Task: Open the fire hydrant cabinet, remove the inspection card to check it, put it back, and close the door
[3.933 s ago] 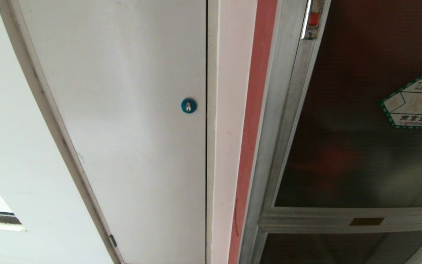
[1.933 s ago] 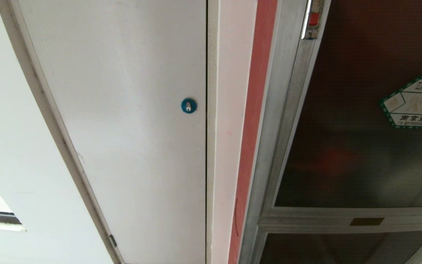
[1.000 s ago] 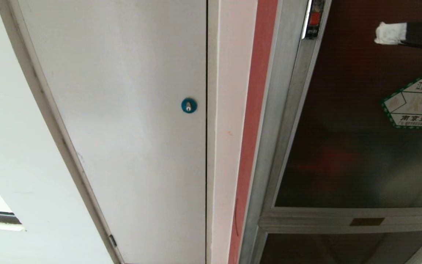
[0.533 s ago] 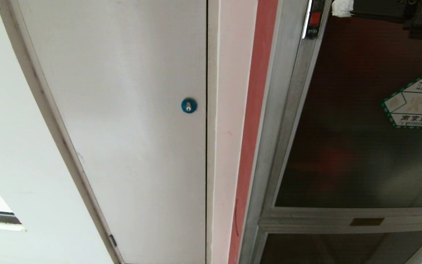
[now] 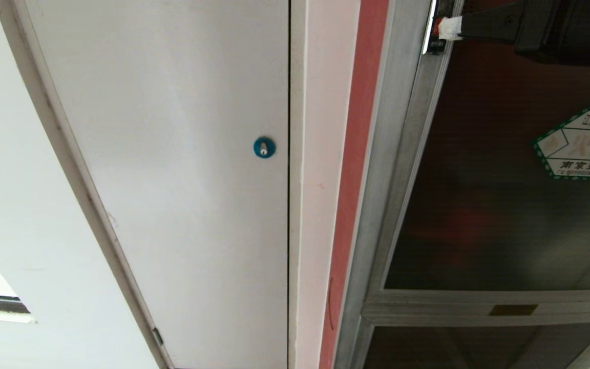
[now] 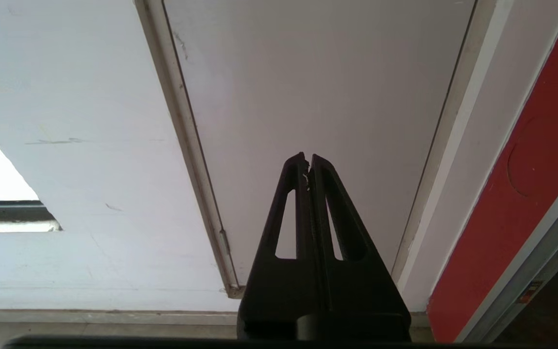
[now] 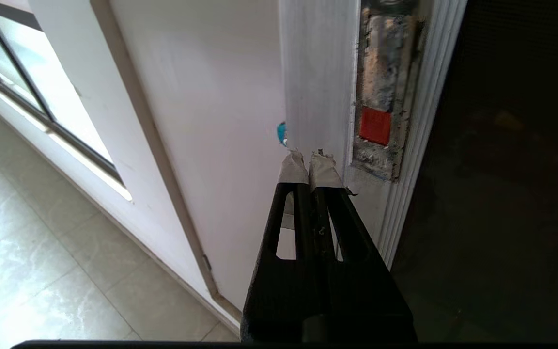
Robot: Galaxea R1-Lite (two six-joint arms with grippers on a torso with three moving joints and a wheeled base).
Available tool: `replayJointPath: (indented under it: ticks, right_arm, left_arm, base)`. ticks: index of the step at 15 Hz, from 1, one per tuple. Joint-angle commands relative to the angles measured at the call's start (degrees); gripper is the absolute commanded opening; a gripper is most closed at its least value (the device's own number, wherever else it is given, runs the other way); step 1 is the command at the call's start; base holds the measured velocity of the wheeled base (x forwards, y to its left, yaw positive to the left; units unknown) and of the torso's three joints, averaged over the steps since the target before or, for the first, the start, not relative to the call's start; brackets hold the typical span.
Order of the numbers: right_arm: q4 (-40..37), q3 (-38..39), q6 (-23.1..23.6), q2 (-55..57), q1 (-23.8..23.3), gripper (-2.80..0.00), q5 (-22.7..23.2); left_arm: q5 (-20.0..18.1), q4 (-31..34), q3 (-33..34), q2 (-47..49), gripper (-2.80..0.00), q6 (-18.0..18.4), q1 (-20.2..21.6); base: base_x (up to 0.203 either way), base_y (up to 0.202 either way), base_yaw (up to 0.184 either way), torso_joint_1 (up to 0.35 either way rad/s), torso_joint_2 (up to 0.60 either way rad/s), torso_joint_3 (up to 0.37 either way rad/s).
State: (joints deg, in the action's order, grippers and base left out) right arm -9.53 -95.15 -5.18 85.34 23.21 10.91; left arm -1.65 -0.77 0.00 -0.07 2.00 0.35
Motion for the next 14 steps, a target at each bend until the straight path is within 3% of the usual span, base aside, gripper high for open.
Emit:
replayJointPath:
  ticks: [1,14]
  right_arm:
    - [-0.1,-2.0,-0.1,1.6,-1.1,-2.8,0.2]
    - [-0.5,-3.0,-0.2,3.6,-2.0,-2.8,-2.3]
  left_arm:
    - [0.0,0.0,0.4,0.0,-2.8,0.0,0.0]
    - [0.0,0.0,0.4,0.0,-2.8,0.0,0.1]
  base:
    - [0.0,0.0,0.0,0.0,0.0,0.0]
    - [0.0,0.0,0.0,0.0,0.0,0.0]
